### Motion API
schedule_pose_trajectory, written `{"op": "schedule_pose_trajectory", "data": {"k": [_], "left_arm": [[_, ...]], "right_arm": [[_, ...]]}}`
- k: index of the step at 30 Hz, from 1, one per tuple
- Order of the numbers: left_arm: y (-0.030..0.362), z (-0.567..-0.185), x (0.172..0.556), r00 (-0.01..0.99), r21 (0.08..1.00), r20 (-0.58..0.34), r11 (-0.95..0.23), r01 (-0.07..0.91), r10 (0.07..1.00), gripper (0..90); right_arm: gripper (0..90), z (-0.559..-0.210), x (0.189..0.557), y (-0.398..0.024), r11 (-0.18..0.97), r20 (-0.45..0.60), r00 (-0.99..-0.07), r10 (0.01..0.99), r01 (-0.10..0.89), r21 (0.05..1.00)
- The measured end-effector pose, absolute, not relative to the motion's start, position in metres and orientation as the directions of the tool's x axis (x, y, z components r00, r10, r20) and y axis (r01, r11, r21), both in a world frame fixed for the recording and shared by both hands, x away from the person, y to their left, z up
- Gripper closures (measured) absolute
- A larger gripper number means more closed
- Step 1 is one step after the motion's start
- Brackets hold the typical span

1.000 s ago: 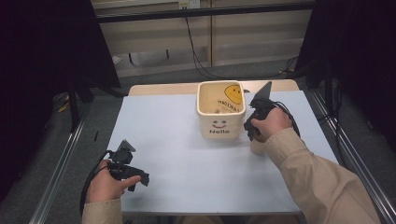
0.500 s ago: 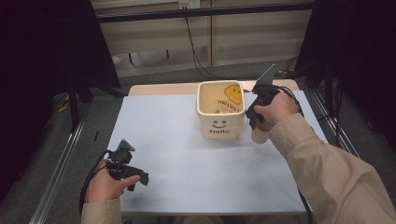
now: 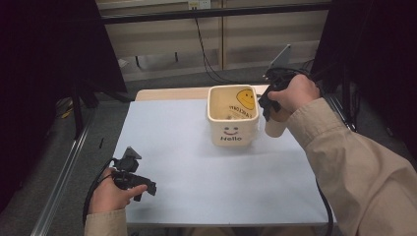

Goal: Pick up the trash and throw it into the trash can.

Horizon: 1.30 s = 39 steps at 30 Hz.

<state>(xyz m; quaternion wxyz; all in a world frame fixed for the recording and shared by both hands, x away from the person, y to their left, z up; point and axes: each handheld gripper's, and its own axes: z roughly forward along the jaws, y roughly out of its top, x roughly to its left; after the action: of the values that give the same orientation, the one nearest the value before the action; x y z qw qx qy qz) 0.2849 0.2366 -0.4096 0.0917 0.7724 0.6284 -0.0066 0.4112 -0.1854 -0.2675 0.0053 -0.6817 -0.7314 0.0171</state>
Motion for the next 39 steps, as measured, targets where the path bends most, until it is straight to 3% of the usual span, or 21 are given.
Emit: {"op": "schedule_pose_trajectory", "data": {"k": [21, 39], "left_arm": [[0.237, -0.409, 0.285, 0.213, 0.135, -0.131, -0.195, 0.971, 0.968, 5.0], [0.239, -0.408, 0.287, 0.228, 0.127, -0.129, -0.212, 0.969, 0.965, 5.0]], "right_arm": [[21.6, -0.203, 0.433, -0.187, 0.078, -0.016, -0.078, 0.997, 0.997, -0.023], [21.9, -0.173, 0.447, -0.184, 0.082, -0.034, -0.083, 0.996, 0.996, -0.019]]}}
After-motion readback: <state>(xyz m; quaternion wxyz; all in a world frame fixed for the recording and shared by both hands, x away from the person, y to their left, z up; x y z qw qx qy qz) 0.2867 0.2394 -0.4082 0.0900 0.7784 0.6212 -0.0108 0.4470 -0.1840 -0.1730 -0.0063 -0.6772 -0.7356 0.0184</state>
